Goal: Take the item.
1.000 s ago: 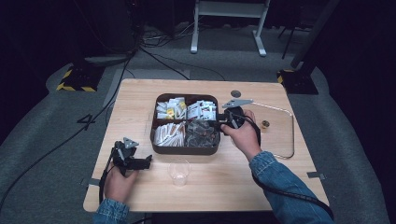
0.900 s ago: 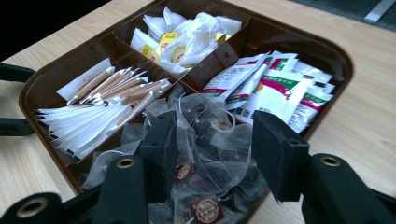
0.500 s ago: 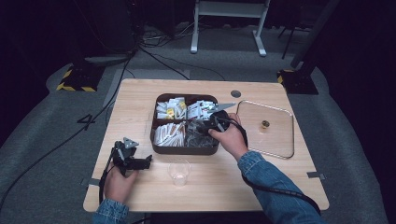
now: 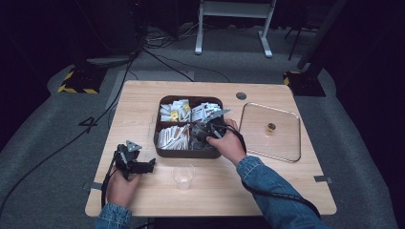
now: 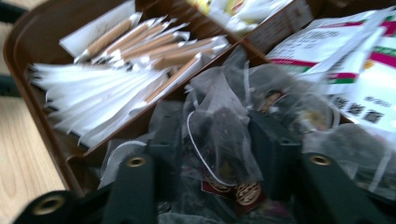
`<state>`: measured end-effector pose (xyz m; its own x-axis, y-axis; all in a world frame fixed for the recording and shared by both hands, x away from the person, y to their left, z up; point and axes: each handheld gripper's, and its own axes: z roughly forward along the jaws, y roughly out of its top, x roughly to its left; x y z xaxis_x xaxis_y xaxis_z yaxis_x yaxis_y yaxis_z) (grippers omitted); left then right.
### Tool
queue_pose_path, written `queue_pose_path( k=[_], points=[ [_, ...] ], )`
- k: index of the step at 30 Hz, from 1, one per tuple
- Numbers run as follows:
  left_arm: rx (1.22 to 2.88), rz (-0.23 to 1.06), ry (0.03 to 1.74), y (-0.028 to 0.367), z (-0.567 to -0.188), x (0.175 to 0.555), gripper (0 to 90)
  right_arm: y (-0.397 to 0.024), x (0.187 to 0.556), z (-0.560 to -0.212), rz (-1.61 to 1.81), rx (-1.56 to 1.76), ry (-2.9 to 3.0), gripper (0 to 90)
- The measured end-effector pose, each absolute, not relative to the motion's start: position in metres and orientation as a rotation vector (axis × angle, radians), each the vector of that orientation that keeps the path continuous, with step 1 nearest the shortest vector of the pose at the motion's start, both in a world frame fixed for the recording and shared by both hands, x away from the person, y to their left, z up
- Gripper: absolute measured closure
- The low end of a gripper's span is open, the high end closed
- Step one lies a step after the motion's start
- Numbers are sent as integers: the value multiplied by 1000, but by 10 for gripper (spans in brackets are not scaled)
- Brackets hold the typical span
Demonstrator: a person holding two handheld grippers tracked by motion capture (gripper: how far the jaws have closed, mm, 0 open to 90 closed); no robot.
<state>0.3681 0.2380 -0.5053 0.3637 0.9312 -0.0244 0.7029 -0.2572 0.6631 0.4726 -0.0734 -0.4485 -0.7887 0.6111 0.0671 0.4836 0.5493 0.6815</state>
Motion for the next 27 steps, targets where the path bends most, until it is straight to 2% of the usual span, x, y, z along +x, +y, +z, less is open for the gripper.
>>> queue_pose_path(
  k=[5, 27],
  points=[
    [2044, 506, 1409, 238, -505, 368, 9, -72, 472, -446, 998, 889, 2594, 751],
    [2044, 506, 1409, 238, -505, 368, 9, -86, 467, -417, 1223, 927, 2478, 755]
  ],
)
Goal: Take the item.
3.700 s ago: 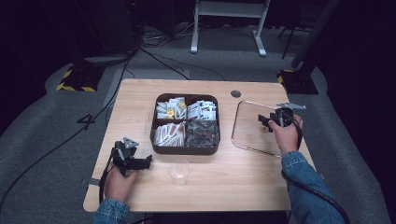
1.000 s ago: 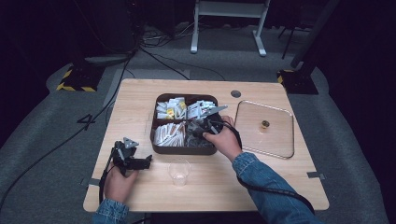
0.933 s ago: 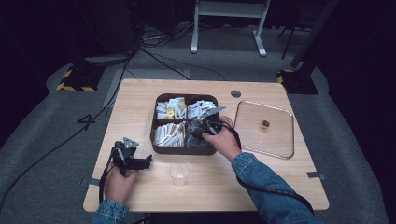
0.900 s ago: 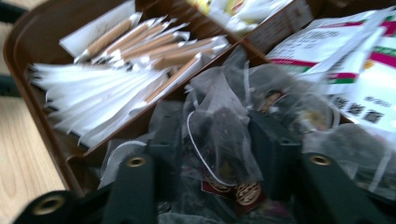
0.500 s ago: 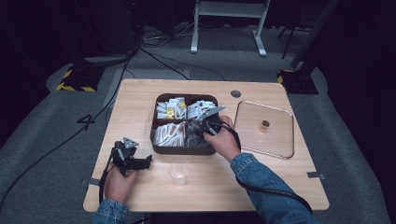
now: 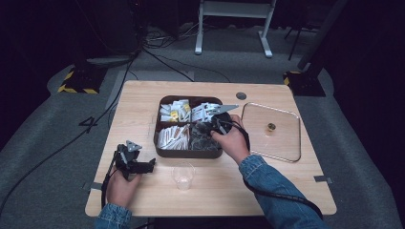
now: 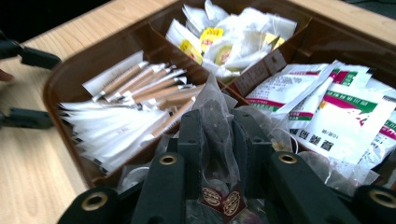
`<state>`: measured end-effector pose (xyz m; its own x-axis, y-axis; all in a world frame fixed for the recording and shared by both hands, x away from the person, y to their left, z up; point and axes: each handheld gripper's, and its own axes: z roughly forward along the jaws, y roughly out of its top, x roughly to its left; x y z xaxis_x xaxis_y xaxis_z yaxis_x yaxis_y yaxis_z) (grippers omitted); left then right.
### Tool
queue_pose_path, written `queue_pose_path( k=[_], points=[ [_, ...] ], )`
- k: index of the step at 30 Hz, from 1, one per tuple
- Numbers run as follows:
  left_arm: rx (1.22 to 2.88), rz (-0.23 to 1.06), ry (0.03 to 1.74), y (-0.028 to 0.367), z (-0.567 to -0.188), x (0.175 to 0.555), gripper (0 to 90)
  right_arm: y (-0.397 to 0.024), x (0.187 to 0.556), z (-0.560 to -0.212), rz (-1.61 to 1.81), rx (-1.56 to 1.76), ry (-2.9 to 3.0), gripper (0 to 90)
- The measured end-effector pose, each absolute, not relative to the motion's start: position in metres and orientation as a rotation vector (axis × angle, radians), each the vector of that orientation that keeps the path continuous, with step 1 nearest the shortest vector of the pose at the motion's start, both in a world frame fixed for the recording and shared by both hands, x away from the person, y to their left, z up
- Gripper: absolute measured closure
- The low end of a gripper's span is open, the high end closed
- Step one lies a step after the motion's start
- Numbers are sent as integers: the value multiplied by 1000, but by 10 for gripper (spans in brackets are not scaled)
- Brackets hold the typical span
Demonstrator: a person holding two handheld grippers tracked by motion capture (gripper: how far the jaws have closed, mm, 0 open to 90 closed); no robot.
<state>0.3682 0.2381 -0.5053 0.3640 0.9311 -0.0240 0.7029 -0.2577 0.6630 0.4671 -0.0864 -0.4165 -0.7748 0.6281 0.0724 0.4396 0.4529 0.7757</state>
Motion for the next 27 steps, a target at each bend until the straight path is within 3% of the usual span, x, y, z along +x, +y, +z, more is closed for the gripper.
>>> queue_pose_path(
  k=[27],
  points=[
    [2043, 506, 1409, 238, -505, 368, 9, -98, 407, -371, 1373, 772, 2466, 755]
  ],
)
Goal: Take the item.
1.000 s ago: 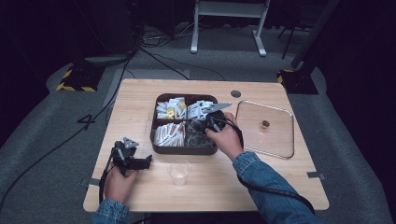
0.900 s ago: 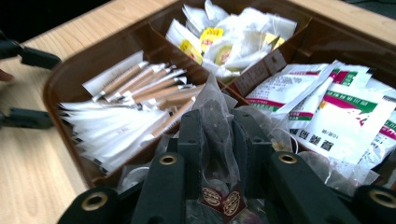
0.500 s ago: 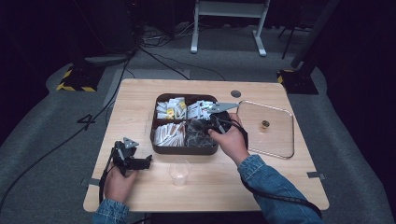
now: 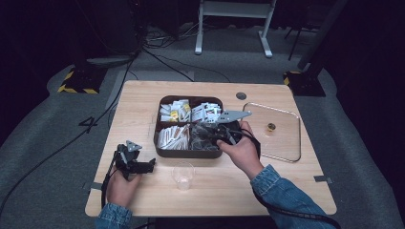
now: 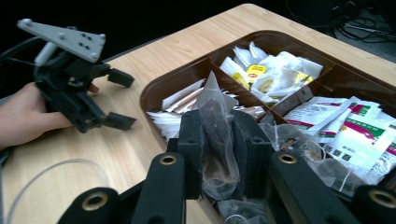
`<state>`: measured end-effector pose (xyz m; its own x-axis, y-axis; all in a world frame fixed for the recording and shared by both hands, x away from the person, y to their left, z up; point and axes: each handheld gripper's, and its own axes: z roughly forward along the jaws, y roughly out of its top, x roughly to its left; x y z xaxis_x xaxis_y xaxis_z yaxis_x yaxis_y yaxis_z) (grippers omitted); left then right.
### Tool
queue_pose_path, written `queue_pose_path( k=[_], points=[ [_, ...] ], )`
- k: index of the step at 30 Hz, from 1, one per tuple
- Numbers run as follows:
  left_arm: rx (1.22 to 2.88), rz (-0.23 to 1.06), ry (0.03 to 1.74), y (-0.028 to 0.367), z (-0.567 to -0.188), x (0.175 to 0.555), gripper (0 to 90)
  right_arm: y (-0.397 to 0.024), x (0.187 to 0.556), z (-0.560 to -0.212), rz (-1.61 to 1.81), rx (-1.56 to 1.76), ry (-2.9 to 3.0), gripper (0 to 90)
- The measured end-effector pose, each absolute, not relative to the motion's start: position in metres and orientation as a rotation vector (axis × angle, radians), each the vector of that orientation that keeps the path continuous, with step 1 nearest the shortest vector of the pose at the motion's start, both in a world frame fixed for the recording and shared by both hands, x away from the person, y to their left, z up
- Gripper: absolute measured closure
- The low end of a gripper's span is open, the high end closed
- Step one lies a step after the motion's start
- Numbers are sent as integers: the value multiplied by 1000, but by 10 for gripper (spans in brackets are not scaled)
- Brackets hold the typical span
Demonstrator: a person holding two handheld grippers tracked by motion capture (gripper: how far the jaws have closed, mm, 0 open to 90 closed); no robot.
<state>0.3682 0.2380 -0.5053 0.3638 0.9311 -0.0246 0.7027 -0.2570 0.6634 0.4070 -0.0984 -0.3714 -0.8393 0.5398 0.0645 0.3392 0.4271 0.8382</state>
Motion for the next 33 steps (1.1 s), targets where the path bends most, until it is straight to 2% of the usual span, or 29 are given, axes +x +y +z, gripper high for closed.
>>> queue_pose_path(
  k=[33],
  points=[
    [2043, 504, 1412, 238, -505, 368, 9, -78, 353, -377, 1413, 592, 2589, 752]
  ],
)
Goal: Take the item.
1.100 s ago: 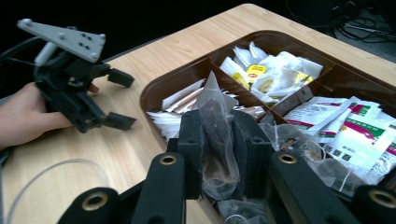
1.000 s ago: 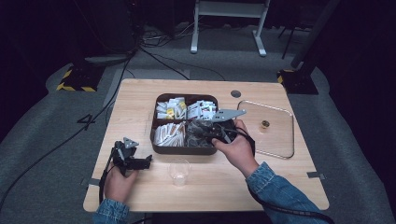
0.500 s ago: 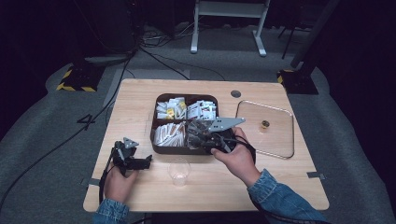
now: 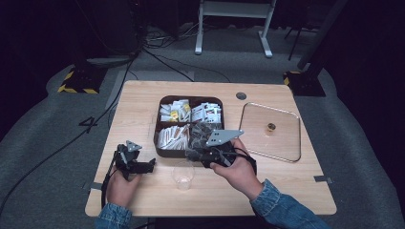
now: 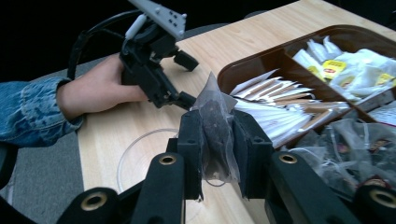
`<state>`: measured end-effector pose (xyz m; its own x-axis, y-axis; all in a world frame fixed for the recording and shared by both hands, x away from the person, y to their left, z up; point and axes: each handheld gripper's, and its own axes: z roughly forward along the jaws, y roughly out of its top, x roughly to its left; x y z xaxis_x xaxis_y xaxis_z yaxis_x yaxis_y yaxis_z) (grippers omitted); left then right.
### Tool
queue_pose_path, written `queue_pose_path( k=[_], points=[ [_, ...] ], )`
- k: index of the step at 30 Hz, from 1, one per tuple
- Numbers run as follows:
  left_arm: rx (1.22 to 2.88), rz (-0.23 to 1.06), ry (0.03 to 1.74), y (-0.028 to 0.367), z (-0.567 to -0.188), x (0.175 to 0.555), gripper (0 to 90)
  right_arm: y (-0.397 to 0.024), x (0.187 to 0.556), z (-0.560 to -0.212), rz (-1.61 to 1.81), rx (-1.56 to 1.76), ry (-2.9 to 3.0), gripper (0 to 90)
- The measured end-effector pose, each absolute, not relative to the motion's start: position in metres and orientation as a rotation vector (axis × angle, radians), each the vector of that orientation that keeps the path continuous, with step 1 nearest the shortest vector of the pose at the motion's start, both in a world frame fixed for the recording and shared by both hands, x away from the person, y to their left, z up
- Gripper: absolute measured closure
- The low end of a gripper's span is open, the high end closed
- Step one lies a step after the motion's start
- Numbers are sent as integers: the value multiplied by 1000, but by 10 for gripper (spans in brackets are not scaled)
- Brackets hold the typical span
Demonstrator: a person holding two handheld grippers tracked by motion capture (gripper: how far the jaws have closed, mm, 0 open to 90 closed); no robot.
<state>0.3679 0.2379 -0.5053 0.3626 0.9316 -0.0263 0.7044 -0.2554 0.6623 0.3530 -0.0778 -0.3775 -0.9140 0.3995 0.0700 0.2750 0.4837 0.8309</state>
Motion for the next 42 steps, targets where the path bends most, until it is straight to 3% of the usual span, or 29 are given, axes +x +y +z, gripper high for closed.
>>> queue_pose_path(
  k=[24, 31, 42],
  points=[
    [2042, 504, 1412, 238, -505, 368, 9, -54, 338, -408, 1345, 515, 2739, 744],
    [2042, 504, 1412, 238, -505, 368, 9, -48, 335, -417, 1326, 532, 2739, 622],
    [2042, 504, 1412, 238, -505, 368, 9, -51, 337, -412, 1338, 536, 2716, 578]
  ],
)
